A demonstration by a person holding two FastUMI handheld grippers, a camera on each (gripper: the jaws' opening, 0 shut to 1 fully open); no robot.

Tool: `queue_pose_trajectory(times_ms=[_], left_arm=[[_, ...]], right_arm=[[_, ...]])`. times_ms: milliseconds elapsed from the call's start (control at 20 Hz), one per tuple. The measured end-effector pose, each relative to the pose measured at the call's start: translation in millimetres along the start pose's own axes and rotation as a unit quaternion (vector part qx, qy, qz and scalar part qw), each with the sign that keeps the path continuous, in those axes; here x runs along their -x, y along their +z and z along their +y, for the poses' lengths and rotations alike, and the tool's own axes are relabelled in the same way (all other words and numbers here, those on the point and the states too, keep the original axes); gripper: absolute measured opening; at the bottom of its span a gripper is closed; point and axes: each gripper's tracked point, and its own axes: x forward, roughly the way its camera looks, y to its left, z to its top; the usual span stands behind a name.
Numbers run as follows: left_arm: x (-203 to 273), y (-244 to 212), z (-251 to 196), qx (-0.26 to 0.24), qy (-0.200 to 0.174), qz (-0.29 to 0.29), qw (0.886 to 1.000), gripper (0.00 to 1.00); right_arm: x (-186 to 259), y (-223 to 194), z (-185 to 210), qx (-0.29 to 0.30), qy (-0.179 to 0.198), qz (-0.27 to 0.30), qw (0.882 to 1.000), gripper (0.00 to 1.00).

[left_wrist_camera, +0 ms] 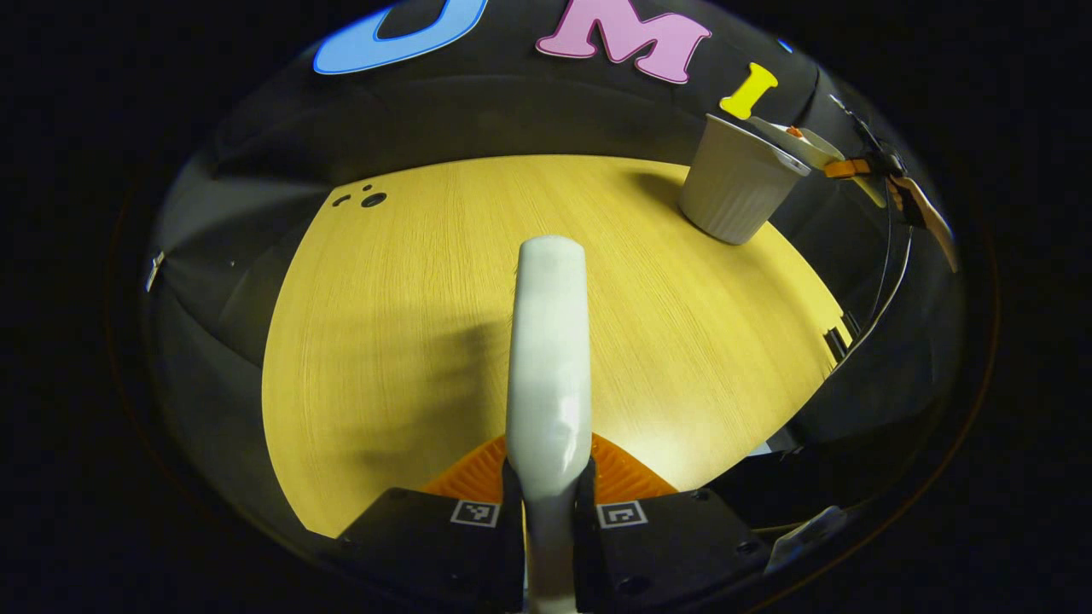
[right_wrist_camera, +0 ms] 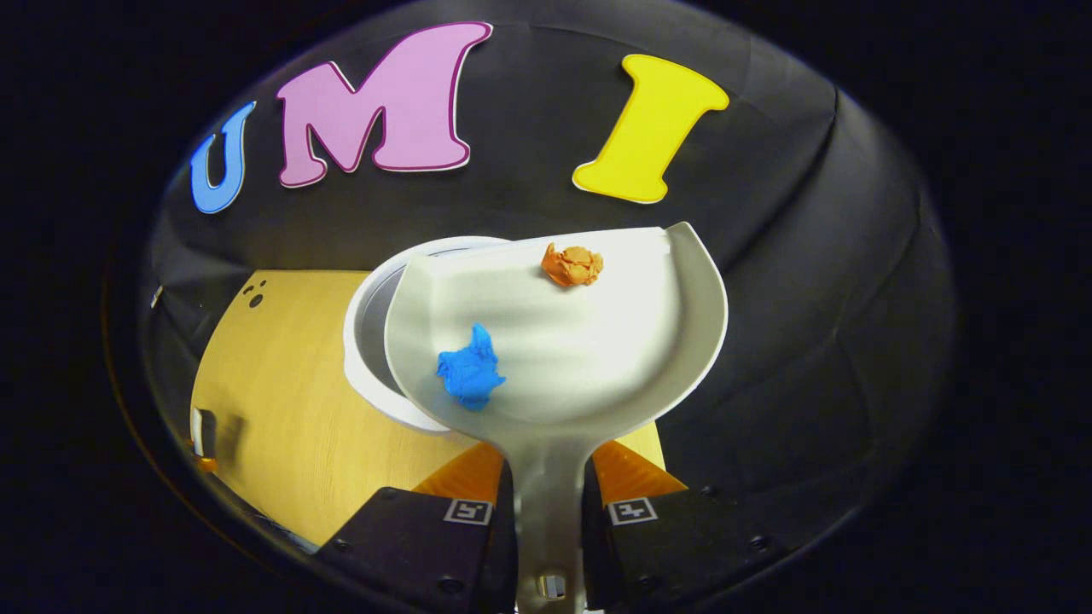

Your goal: Pick up the small broom and dustpan from the desktop, sweep the trash into the dustpan with the broom, and then empty the trash into the garbage bin.

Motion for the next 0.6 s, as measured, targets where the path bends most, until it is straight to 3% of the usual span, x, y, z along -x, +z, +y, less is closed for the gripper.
queue_pose_trajectory(times_ms=[100,250,400,450,600], left_arm=[[0.2,2.7,0.3,-0.005,0.002,0.000,1.000,0.26],[-0.7,5.6,3.9,-0.004,0.008,-0.002,1.000,0.26],[-2.6,5.4,5.4,0.005,0.010,-0.002,1.000,0.26],[-3.1,5.4,7.3,0.009,0.011,-0.002,1.000,0.27],[-6.7,6.3,10.2,0.019,0.013,-0.004,1.000,0.27]], right_arm=[[-11.7,2.8,-3.2,0.027,-0.015,-0.001,1.000,0.31],[-24.2,10.8,-4.1,0.088,-0.044,-0.009,0.995,0.35],[-19.2,14.9,-9.1,0.177,-0.079,-0.024,0.981,0.34],[-20.1,15.1,-9.6,0.199,-0.082,-0.024,0.976,0.39],[-23.7,18.7,-13.5,0.269,-0.109,-0.025,0.957,0.34]])
